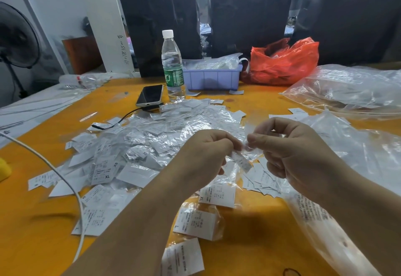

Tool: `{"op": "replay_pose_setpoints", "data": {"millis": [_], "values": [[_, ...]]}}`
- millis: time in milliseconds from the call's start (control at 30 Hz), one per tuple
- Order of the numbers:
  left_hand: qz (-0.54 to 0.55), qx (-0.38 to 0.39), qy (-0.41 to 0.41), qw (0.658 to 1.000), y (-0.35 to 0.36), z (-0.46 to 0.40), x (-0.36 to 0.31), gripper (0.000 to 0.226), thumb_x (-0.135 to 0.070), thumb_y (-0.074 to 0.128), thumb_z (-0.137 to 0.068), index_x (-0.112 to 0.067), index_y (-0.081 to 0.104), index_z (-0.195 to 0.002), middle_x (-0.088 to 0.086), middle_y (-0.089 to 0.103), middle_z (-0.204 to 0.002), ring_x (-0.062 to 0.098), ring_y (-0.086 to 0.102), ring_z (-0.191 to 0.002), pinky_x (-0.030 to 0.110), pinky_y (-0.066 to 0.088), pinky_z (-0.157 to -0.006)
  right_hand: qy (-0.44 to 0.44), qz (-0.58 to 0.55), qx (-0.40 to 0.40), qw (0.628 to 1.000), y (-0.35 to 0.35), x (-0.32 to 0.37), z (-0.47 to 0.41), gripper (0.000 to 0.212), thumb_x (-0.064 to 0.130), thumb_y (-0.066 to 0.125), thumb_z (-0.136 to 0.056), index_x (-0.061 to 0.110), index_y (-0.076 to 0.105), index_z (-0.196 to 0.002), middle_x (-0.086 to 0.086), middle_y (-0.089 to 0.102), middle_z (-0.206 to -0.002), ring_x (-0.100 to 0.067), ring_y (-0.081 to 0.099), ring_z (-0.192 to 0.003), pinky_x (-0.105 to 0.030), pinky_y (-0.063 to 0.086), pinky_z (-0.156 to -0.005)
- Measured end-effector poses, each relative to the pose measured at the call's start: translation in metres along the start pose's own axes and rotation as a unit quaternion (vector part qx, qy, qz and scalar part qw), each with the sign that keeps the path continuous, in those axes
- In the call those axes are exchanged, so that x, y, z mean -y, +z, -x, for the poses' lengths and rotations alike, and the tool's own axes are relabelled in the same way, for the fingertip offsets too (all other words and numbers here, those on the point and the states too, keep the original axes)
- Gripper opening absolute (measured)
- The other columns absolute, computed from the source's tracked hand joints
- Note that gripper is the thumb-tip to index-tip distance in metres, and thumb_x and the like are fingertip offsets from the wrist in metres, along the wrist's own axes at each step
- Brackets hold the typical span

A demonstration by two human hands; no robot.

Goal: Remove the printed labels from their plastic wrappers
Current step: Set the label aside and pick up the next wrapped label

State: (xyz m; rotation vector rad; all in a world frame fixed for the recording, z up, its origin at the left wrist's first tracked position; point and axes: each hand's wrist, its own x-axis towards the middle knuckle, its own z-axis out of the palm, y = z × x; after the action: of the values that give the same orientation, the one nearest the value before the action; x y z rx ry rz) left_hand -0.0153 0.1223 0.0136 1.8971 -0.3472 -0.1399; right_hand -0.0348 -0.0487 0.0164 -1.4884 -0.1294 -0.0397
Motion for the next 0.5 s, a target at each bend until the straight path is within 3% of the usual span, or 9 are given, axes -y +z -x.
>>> {"op": "replay_pose_setpoints", "data": {"millis": [133, 267, 500], "values": [[0.029, -0.075, 0.017, 0.997, -0.006, -0.001, 0.000, 0.029, -0.004, 0.050, -0.089, -0.022, 0.073, -0.085, -0.009, 0.066, -0.071, 0.000, 0.057, -0.060, 0.018, 0.053, -0.057, 0.026, 0.009, 0.026, 0.999, -0.002, 0.001, -0.001, 0.006, 0.000, 0.068, -0.080, 0.005, 0.069, -0.080, -0.010, 0.059, -0.059, -0.010, 0.028, -0.035, -0.020, 0.030, -0.034], [0.146, -0.127, 0.016, 0.981, -0.016, -0.003, -0.003, 0.026, 0.000, 0.047, -0.091, -0.012, 0.070, -0.090, 0.007, 0.066, -0.084, 0.011, 0.063, -0.065, 0.025, 0.055, -0.058, 0.064, 0.006, 0.078, 0.995, -0.004, 0.004, -0.001, 0.008, 0.004, 0.065, -0.081, 0.004, 0.073, -0.083, -0.004, 0.046, -0.052, -0.012, 0.025, -0.040, -0.019, 0.026, -0.036], [0.246, -0.092, 0.019, 0.965, -0.015, -0.001, -0.008, 0.017, 0.007, 0.061, -0.086, -0.005, 0.064, -0.098, 0.013, 0.058, -0.091, 0.015, 0.065, -0.066, 0.030, 0.056, -0.057, 0.100, 0.018, 0.176, 0.979, 0.001, 0.007, 0.003, 0.009, 0.012, 0.065, -0.075, 0.004, 0.070, -0.075, -0.006, 0.022, -0.051, -0.013, 0.015, -0.040, -0.018, 0.018, -0.039]]}}
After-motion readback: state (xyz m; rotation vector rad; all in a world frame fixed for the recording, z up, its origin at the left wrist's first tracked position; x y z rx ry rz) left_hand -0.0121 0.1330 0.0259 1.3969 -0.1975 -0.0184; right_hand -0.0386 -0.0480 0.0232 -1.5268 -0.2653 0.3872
